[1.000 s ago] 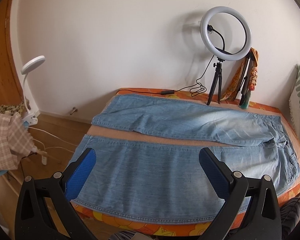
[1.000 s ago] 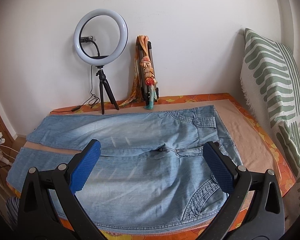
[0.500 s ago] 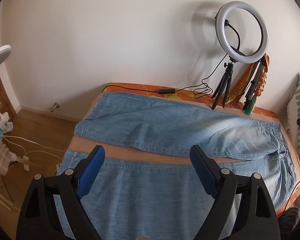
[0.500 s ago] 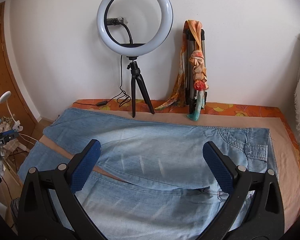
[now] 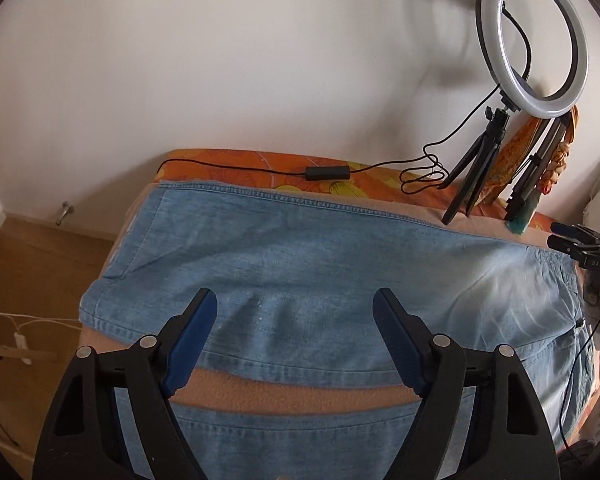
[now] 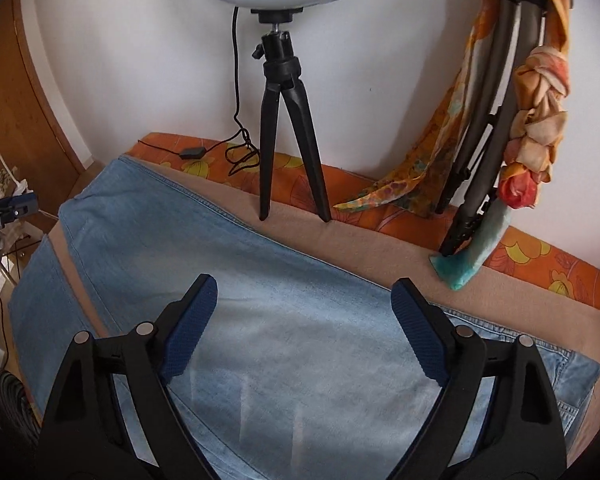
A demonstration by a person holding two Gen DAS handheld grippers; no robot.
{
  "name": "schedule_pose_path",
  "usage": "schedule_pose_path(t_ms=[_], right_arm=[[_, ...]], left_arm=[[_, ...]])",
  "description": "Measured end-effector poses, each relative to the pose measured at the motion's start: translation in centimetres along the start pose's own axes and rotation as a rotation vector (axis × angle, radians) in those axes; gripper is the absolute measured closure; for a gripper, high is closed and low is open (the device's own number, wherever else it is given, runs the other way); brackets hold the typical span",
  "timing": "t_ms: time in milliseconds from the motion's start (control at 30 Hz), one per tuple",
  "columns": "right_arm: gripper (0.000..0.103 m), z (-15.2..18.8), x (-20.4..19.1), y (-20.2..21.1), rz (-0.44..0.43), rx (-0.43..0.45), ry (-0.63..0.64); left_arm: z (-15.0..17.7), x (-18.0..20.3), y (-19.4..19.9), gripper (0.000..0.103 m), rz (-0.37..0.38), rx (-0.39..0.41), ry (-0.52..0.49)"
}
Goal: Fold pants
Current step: 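Move the right tool to the jeans' leg hem and close on it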
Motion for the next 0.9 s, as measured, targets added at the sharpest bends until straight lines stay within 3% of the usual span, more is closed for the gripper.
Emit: schedule_pose_path(t_ms=[100, 233, 467, 667, 733, 800, 833, 900], right_arm=[[0.026, -0.2, 1.2, -3.8, -0.011, -0.080, 0.029], [0.027, -0.4, 2.0, -7.8, -0.025, -0.145, 0.073], [0.027, -0.5, 2.0, -12.2, 0.013, -0.208, 0.230], [0.027, -0.4, 2.5, -13.5, -0.013, -0.230, 0.229], [0.035, -0.3, 2.5, -13.6, -0.037, -0.230, 0.213], [0.062, -0.1, 2.0, -13.4, -0.082, -0.231, 0.203], [0.066, 0.0, 1.4, -13.3, -0.084, -0.230, 0.215], [0.086, 0.3, 0.3, -13.1, -0.052, -0.234, 0.266]], left_arm=[[-0.2, 0.8, -2.8, 0.033, 0.038, -0.042, 0.007], [-0.6, 1.4, -5.6, 0.038, 0.073, -0.073, 0.048], [0.1, 1.4, -9.3, 0.039, 0.017, -0.114, 0.022], [0.5, 0.9, -11.0, 0.042, 0.005, -0.128, 0.038], [0.5, 0.9, -11.6, 0.042, 0.011, -0.138, 0.040], [0.4, 0.8, -11.8, 0.042, 0.014, -0.148, 0.052], [0.2, 0.6, -11.8, 0.041, 0.016, -0.148, 0.068], [-0.4, 0.2, -11.8, 0.040, 0.025, -0.157, 0.102]])
Point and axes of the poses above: each gripper's, at about its wrist camera, not at the fingertips, and y roughly against the way its jaws point, x to its right, z to its underside, the point moved 6 cm from there along -y, roughly the way its jaws point, and after that the axes turned 12 degrees about -z, right-handed, at the moved point
